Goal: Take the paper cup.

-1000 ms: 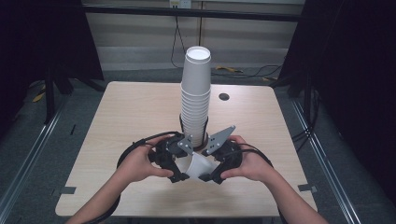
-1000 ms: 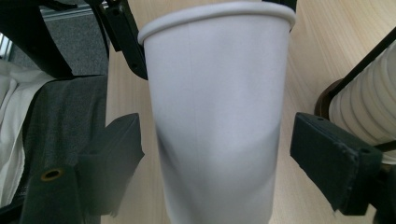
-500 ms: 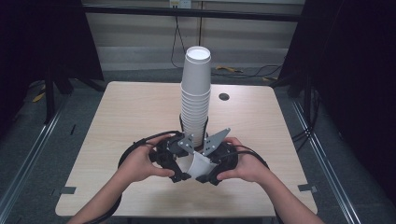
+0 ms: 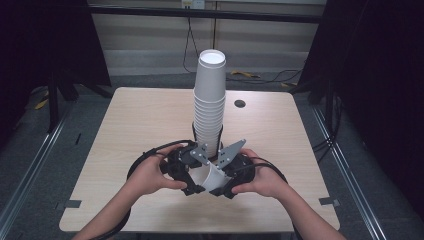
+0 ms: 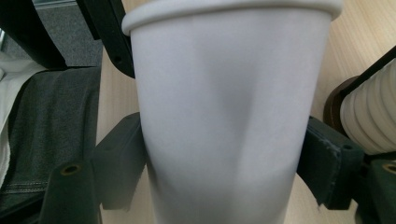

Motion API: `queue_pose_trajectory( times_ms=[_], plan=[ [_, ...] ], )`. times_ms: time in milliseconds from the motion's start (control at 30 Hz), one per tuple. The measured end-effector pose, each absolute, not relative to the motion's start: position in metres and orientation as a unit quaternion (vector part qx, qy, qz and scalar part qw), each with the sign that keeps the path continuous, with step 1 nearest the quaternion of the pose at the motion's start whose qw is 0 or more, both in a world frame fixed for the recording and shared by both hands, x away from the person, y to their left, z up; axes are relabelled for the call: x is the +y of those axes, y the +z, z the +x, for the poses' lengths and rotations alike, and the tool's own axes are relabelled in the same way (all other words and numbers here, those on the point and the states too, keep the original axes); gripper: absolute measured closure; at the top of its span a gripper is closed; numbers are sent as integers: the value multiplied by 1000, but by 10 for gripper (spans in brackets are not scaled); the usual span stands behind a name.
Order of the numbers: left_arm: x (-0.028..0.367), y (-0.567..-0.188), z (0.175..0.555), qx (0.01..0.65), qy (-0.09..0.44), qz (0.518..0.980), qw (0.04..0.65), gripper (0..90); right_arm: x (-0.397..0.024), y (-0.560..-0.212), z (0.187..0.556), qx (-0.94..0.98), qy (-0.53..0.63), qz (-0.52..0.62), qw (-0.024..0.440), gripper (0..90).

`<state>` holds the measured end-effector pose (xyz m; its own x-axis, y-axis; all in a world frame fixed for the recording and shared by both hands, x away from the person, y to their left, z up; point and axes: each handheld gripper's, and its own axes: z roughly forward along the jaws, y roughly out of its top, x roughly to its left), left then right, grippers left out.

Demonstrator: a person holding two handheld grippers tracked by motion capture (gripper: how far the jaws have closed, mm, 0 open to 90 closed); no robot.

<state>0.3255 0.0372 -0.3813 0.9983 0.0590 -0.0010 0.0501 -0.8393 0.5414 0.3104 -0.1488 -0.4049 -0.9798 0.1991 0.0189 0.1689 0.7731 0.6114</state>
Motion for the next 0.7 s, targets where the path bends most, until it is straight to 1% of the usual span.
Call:
queue_pose_trajectory(
  times_ms=[267, 500, 700],
  plan=[
    [36, -381, 326, 26, 7, 961, 274, 163, -149, -407, 310, 939, 327, 99, 20, 238],
    [36, -381, 326, 27, 11, 960, 278, 158, -149, -408, 311, 939, 330, 99, 26, 233],
    [33, -379, 325, 28, 12, 959, 283, 156, -150, -412, 312, 936, 335, 102, 18, 231]
  ],
)
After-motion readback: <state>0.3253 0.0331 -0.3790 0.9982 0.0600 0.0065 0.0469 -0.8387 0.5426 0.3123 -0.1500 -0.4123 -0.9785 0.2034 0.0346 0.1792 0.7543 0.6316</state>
